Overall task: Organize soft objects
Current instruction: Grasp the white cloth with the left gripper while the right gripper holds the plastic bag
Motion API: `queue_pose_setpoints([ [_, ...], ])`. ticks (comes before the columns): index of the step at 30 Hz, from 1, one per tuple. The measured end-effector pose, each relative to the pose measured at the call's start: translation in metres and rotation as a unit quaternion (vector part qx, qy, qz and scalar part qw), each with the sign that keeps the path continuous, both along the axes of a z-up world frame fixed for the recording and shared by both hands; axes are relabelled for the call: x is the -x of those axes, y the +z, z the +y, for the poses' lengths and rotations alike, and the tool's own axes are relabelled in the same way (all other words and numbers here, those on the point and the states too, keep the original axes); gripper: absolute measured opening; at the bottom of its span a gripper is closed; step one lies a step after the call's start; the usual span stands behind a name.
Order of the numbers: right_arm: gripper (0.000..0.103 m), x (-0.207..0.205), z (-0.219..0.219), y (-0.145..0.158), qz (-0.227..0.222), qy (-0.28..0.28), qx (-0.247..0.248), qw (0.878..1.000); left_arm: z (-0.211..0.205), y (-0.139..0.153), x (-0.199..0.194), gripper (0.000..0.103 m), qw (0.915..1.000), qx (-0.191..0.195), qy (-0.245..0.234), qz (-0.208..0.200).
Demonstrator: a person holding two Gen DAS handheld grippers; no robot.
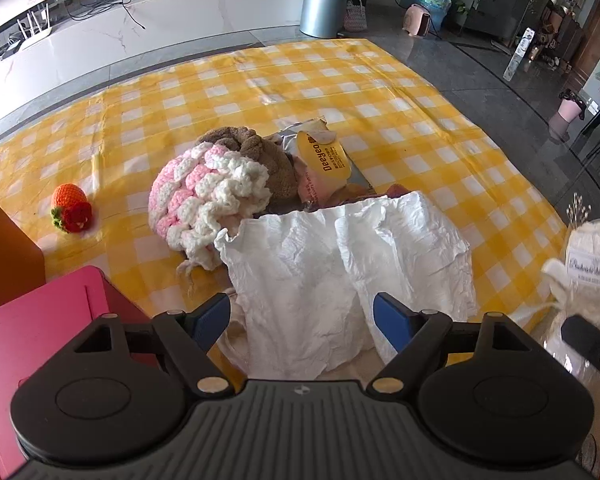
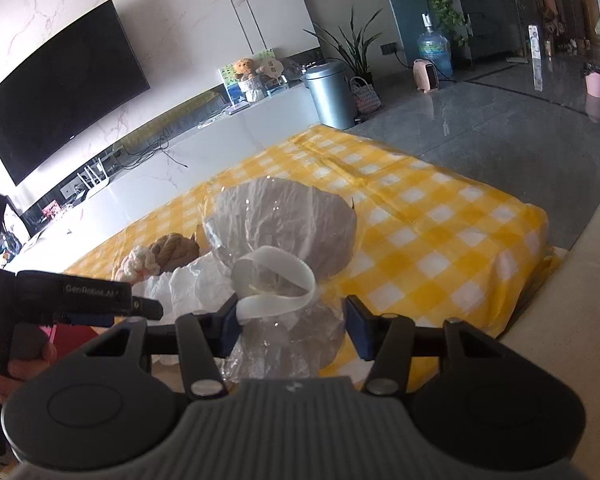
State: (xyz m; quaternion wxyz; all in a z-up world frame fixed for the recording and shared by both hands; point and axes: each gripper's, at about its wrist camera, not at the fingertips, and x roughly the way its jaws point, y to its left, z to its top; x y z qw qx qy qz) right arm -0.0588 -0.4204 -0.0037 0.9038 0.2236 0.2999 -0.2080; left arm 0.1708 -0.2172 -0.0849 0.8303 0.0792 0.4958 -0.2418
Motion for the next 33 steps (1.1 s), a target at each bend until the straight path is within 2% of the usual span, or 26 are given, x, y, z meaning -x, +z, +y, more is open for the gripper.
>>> queue_pose_setpoints([
  [4,0.054,-0.027,-0.017,0.004,0.016,-0.011,0.041,0.999,-0.003,-0.001,0.005,0.095,0.9997,-0.009,-0.022,0.002],
  [8,0.054,-0.068,-0.041,-0.009,0.065,0.011,0.021,0.998,-0.007,-0.002,0.005,0.095,0.9993,-0.002,-0.036,0.012],
  [13,0.054,-0.107,-0.047,-0.033,0.120,0.008,0.060,0.991,-0.013,-0.015,-0.002,0.095,0.9992,-0.033,-0.018,0.016],
  [16,0.054,-0.127,-0.049,-0.049,0.150,0.028,0.046,0.987,-0.015,-0.024,-0.007,0.095,0.9986,-0.040,-0.017,0.029],
  [18,0.054,-0.135,-0.048,-0.059,0.166,0.037,0.038,0.985,-0.014,-0.028,-0.009,0.095,0.9988,-0.026,-0.014,0.039],
  [21,0.053,-0.136,-0.043,-0.062,0.161,0.055,0.023,0.985,-0.010,-0.032,-0.013,0.095,0.9968,0.029,-0.010,0.073],
  [23,0.053,-0.131,-0.041,-0.055,0.134,0.064,0.004,0.989,-0.010,-0.033,-0.015,0.095,0.9943,0.055,-0.012,0.091],
  [27,0.053,-0.125,-0.034,-0.044,0.099,0.090,-0.025,0.991,-0.020,-0.036,-0.015,0.095,0.9955,0.036,-0.028,0.083],
  [33,0.053,-0.118,-0.026,-0.035,0.079,0.095,-0.035,0.992,-0.024,-0.038,-0.017,0.095,0.9953,0.036,-0.033,0.084],
])
